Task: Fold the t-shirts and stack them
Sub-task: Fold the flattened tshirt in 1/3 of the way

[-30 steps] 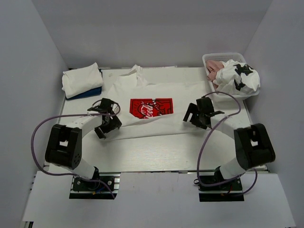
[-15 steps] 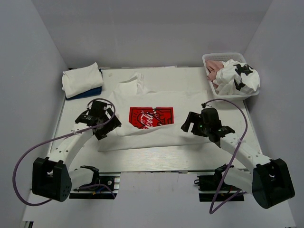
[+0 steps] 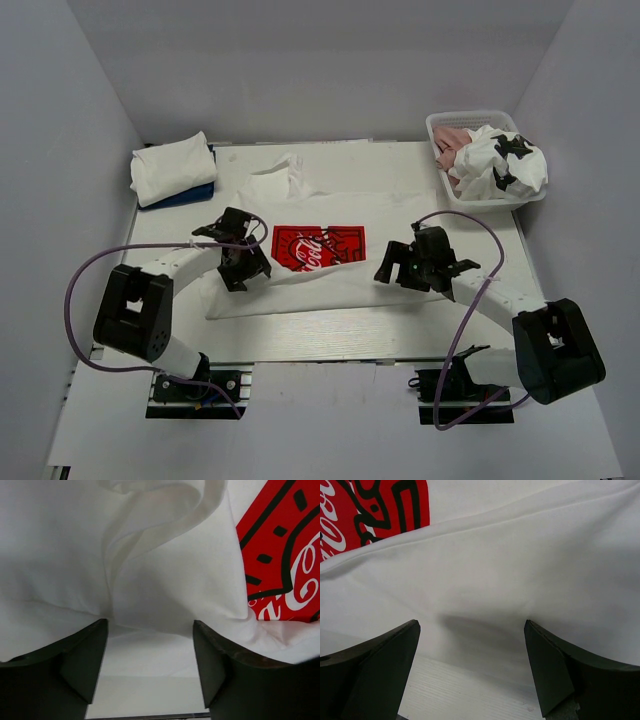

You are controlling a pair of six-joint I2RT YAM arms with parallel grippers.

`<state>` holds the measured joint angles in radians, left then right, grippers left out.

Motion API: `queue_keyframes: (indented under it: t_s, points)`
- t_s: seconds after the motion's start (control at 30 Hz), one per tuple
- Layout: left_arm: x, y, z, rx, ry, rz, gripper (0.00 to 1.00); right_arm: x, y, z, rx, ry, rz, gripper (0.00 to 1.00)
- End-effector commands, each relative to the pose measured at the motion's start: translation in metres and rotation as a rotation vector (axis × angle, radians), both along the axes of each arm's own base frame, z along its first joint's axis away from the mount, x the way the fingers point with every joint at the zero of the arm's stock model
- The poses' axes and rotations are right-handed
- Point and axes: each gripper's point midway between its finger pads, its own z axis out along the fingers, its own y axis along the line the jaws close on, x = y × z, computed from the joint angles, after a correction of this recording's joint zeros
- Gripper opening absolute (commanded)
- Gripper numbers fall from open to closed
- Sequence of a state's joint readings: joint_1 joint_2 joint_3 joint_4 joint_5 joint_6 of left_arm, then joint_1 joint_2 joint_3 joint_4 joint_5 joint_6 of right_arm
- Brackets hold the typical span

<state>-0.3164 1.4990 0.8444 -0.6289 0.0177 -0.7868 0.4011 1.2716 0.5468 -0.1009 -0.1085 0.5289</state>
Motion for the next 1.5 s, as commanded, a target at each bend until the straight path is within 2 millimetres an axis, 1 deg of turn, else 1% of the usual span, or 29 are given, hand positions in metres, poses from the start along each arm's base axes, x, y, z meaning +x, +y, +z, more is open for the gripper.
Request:
queue_keyframes:
  t_s: [0.0, 0.13, 0.2, 0.23, 0.27, 0.33, 0.37, 0.53, 0.63, 0.67, 0.7, 0.73, 0.77, 0.8, 0.83, 0.87, 0.9, 0.93, 0.97, 1.0, 1.07, 1.2, 1.23, 1.3, 1.33, 1.37, 1.4, 1.43, 1.47]
  points:
    - [0.021, -0.007, 0.012, -0.006, -0.072, -0.002, 0.76, 0.016, 0.008, 0.018, 0.031, -0.068, 0.025, 0.9]
    - [0.021, -0.002, 0.005, 0.024, -0.058, 0.02, 0.64, 0.016, 0.008, 0.017, 0.029, -0.071, 0.026, 0.9]
    - [0.023, -0.003, 0.005, 0.021, -0.067, 0.02, 0.52, 0.015, 0.008, 0.016, 0.027, -0.069, 0.028, 0.9]
    - [0.027, -0.004, 0.009, 0.018, -0.077, 0.02, 0.42, 0.015, 0.009, 0.016, 0.029, -0.068, 0.03, 0.9]
    - [0.027, -0.004, 0.009, 0.018, -0.077, 0.02, 0.22, 0.016, 0.009, 0.015, 0.029, -0.064, 0.029, 0.9]
    - [0.033, -0.002, 0.015, 0.034, -0.095, 0.029, 0.07, 0.015, 0.009, 0.014, 0.028, -0.058, 0.03, 0.9]
    - [0.031, -0.001, 0.014, 0.035, -0.083, 0.037, 0.0, 0.015, 0.01, 0.014, 0.031, -0.057, 0.031, 0.9]
    - [0.041, -0.001, 0.023, 0.043, -0.126, 0.036, 0.0, 0.014, 0.011, 0.013, 0.036, -0.052, 0.038, 0.9]
    - [0.063, -0.007, 0.044, 0.035, -0.21, -0.007, 0.0, 0.014, 0.01, 0.014, 0.034, -0.056, 0.036, 0.9]
    - [0.068, -0.004, 0.045, 0.064, -0.223, -0.035, 0.0, 0.016, 0.008, 0.014, 0.027, -0.062, 0.026, 0.9]
    - [0.083, -0.001, 0.051, 0.098, -0.251, -0.031, 0.0, 0.017, 0.008, 0.016, 0.025, -0.068, 0.025, 0.9]
    - [0.088, -0.001, 0.053, 0.115, -0.249, -0.043, 0.0, 0.018, 0.007, 0.016, 0.02, -0.072, 0.019, 0.9]
    - [0.099, -0.003, 0.066, 0.131, -0.276, -0.09, 0.0, 0.018, 0.006, 0.017, 0.011, -0.076, 0.02, 0.9]
    - [0.105, -0.008, 0.068, 0.136, -0.284, -0.114, 0.01, 0.018, 0.004, 0.017, 0.007, -0.075, 0.014, 0.9]
    - [0.108, -0.008, 0.058, 0.153, -0.25, -0.133, 0.12, 0.02, 0.004, 0.018, 0.003, -0.083, 0.014, 0.9]
    - [0.114, -0.009, 0.059, 0.161, -0.256, -0.154, 0.26, 0.019, 0.003, 0.018, -0.002, -0.081, 0.013, 0.9]
    - [0.12, -0.01, 0.063, 0.174, -0.256, -0.18, 0.5, 0.022, 0.0, 0.02, -0.014, -0.09, -0.001, 0.9]
    - [0.123, -0.009, 0.063, 0.191, -0.25, -0.19, 0.63, 0.022, -0.001, 0.02, -0.018, -0.092, -0.005, 0.9]
    - [0.132, -0.009, 0.063, 0.209, -0.248, -0.198, 0.67, 0.021, -0.001, 0.021, -0.02, -0.095, -0.003, 0.9]
    - [0.134, -0.008, 0.062, 0.222, -0.24, -0.194, 0.75, 0.023, -0.004, 0.022, -0.03, -0.102, -0.013, 0.9]
    - [0.142, -0.004, 0.068, 0.256, -0.247, -0.192, 0.79, 0.022, -0.005, 0.025, -0.033, -0.11, -0.016, 0.9]
    - [0.139, -0.001, 0.072, 0.269, -0.242, -0.188, 0.87, 0.024, -0.008, 0.033, -0.035, -0.145, -0.025, 0.9]
    - [0.132, 0.0, 0.073, 0.254, -0.245, -0.183, 0.91, 0.025, -0.009, 0.037, -0.039, -0.161, -0.034, 0.9]
    - [0.129, 0.0, 0.076, 0.243, -0.273, -0.169, 0.97, 0.026, -0.012, 0.042, -0.041, -0.177, -0.042, 0.9]
    - [0.121, 0.002, 0.069, 0.24, -0.264, -0.159, 1.0, 0.03, -0.019, 0.044, -0.069, -0.196, -0.082, 0.9]
    - [0.121, 0.007, 0.075, 0.234, -0.29, -0.142, 1.0, 0.034, -0.018, 0.051, -0.064, -0.214, -0.089, 0.9]
    - [0.119, 0.004, 0.075, 0.21, -0.295, -0.151, 1.0, 0.036, -0.018, 0.054, -0.061, -0.227, -0.097, 0.9]
    - [0.111, 0.003, 0.066, 0.194, -0.265, -0.143, 1.0, 0.039, -0.017, 0.057, -0.053, -0.235, -0.096, 0.9]
    - [0.108, 0.003, 0.066, 0.19, -0.265, -0.133, 1.0, 0.043, -0.015, 0.061, -0.044, -0.239, -0.105, 0.9]
